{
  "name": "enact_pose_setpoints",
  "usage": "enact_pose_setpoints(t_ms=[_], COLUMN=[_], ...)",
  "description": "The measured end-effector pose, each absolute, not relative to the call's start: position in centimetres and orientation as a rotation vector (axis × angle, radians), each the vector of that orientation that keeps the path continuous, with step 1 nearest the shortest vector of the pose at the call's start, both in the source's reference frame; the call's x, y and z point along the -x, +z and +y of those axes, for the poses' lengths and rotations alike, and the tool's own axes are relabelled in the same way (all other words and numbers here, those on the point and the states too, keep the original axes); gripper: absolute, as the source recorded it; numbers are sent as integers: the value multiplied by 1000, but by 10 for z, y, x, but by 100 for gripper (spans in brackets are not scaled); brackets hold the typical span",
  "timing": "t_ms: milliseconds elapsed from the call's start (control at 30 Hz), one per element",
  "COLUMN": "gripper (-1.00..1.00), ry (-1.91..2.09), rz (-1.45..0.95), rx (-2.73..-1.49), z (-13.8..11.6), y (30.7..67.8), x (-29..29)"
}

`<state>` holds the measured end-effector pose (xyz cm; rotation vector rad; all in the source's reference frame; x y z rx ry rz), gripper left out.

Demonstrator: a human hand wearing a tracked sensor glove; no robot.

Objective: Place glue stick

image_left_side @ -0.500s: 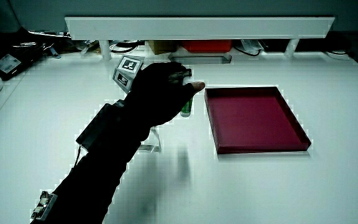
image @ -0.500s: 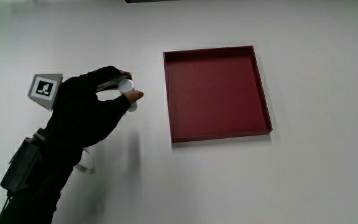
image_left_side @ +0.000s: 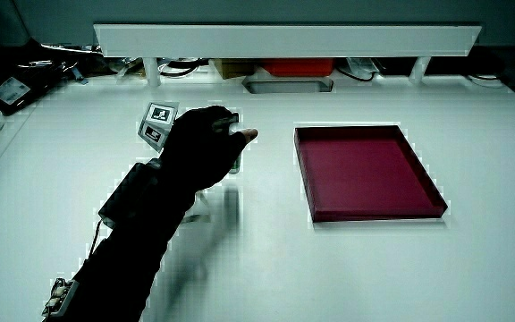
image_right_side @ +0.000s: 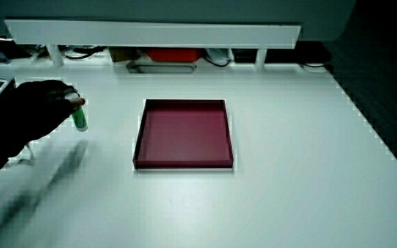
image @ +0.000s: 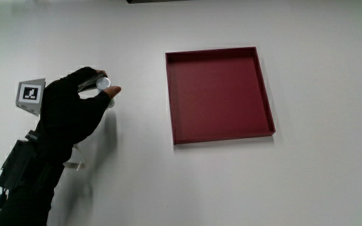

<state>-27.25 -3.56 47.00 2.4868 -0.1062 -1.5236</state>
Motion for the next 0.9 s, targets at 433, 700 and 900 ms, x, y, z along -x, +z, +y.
enact_pose_setpoints(t_ms=[433,700,900], gripper=[0,0,0], ry=[-1502,-1531,-1552], rz=[-289,-301,-316], rx=[-2530,-2513,-2502], z=[-28,-29,-27], y=[504,508,510], x=[298,300,303])
